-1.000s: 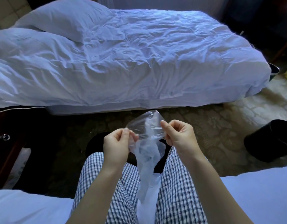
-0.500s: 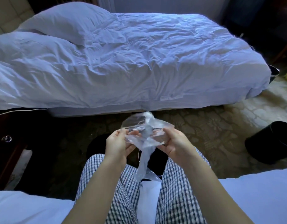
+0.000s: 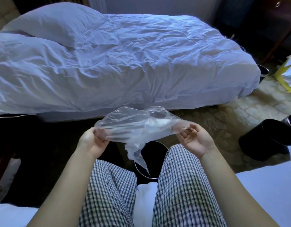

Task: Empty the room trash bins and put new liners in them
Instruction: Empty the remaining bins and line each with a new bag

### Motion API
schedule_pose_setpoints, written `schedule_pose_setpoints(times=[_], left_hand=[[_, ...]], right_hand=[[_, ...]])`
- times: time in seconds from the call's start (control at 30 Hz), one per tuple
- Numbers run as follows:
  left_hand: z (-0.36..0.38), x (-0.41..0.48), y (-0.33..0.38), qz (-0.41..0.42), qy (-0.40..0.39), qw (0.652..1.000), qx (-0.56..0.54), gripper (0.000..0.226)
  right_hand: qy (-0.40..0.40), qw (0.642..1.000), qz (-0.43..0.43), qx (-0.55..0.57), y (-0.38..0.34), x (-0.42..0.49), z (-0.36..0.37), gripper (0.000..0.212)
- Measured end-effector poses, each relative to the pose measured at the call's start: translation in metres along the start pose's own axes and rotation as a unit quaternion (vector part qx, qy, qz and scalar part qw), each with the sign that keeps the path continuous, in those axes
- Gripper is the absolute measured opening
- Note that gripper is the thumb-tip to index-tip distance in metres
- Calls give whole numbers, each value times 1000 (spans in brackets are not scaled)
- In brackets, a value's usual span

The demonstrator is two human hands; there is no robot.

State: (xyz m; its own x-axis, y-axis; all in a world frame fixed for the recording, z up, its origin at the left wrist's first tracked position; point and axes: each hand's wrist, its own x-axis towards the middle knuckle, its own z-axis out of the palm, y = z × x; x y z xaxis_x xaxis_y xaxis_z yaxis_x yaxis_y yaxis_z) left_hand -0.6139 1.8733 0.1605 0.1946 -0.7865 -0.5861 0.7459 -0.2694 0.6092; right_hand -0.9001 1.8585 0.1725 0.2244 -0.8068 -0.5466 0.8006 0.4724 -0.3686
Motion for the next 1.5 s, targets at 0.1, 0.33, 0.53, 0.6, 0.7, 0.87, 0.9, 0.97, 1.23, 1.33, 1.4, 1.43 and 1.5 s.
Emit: schedule_pose_setpoints(times=[0.1, 0.33, 0.53, 0.6, 0.7, 0.87, 0.9, 0.97, 1.23, 1.33, 1.4, 1.43, 1.5], left_hand=[[-7, 4, 2, 5, -12, 1000, 4, 37], [-21, 22, 3, 44, 127, 988, 77, 30], [-19, 29, -4, 89, 128, 981, 116, 26], [-16, 26, -7, 87, 88, 984, 131, 30], [-9, 18, -10, 75, 25, 987, 141, 35], [9, 2, -17, 40, -61, 989, 126, 38], [12, -2, -18, 45, -73, 988, 127, 40], [14, -10, -14, 56, -105, 984, 130, 39], [-6, -18, 19, 85, -221, 872, 429, 28], [2, -15, 18, 139, -144, 766, 611, 18], [6, -10, 15, 204, -61, 703, 678, 17], [5, -8, 15, 233, -16, 689, 686, 16], [1, -4, 15, 257, 51, 715, 648, 10]], right_hand=[[50, 999, -9, 15, -3, 5, -5, 29], [206, 970, -90, -88, -1, 38, -25, 27], [300, 884, -218, -286, -1, 33, -27, 21], [280, 817, -264, -429, 4, 22, -21, 26], [172, 654, -315, -666, 25, 10, -2, 42], [-59, 468, -309, -826, 77, 8, 34, 89], [-75, 444, -295, -843, 83, 10, 38, 87], [-91, 428, -264, -860, 85, 16, 43, 57], [-83, 734, -181, -650, 30, 19, 47, 38], [-22, 764, -205, -611, 18, 30, 41, 40], [38, 754, -269, -598, 11, 34, 37, 41], [63, 745, -306, -590, 9, 34, 35, 41], [86, 743, -358, -559, 5, 32, 34, 39]])
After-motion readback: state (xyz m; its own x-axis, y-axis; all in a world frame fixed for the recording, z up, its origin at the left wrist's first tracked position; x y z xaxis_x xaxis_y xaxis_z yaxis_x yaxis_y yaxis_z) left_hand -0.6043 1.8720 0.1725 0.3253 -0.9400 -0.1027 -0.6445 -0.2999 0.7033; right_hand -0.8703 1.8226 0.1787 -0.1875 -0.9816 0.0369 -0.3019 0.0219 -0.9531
